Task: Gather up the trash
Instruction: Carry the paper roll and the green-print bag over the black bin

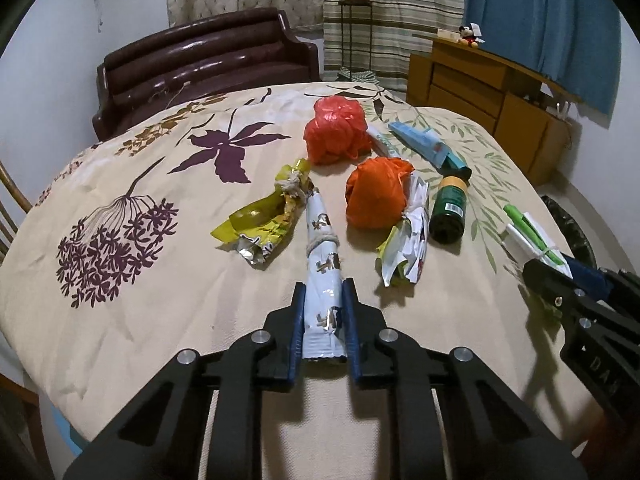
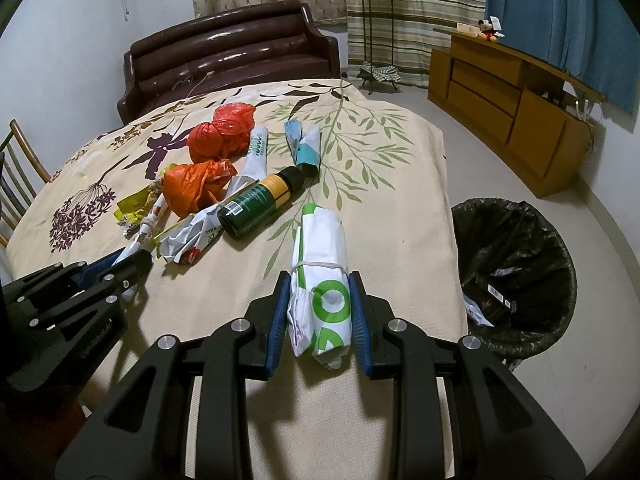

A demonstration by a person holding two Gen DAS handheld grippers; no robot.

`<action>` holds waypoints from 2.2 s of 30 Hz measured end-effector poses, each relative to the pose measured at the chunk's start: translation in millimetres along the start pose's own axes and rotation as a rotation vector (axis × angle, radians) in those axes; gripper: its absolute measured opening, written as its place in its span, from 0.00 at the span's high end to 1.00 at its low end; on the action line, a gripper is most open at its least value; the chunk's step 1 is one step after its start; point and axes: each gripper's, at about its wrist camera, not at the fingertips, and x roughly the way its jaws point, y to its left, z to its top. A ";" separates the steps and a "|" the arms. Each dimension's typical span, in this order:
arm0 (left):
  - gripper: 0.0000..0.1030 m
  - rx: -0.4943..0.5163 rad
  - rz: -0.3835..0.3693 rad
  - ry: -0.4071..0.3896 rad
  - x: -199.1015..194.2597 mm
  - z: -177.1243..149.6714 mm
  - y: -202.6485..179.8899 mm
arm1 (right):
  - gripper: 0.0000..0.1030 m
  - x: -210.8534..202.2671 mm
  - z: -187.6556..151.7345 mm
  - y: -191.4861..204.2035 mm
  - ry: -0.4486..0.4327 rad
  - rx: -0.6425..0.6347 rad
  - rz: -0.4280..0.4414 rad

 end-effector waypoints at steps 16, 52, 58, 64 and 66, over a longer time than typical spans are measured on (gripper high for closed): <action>0.83 -0.009 -0.037 -0.037 -18.2 0.7 3.0 | 0.73 -3.1 2.6 -1.9 -0.013 0.000 -0.009; 0.83 0.240 -0.285 -0.156 -4.4 65.7 -172.6 | 0.73 -18.0 26.7 -186.8 -0.103 0.242 -0.306; 0.83 0.277 -0.276 -0.142 13.0 71.1 -199.1 | 0.73 -6.9 28.0 -201.5 -0.094 0.259 -0.308; 0.83 0.303 -0.261 -0.125 29.2 77.6 -218.1 | 0.73 6.1 29.7 -215.8 -0.084 0.276 -0.306; 0.83 0.308 -0.258 -0.119 32.6 78.4 -222.9 | 0.73 10.2 29.7 -220.3 -0.080 0.282 -0.305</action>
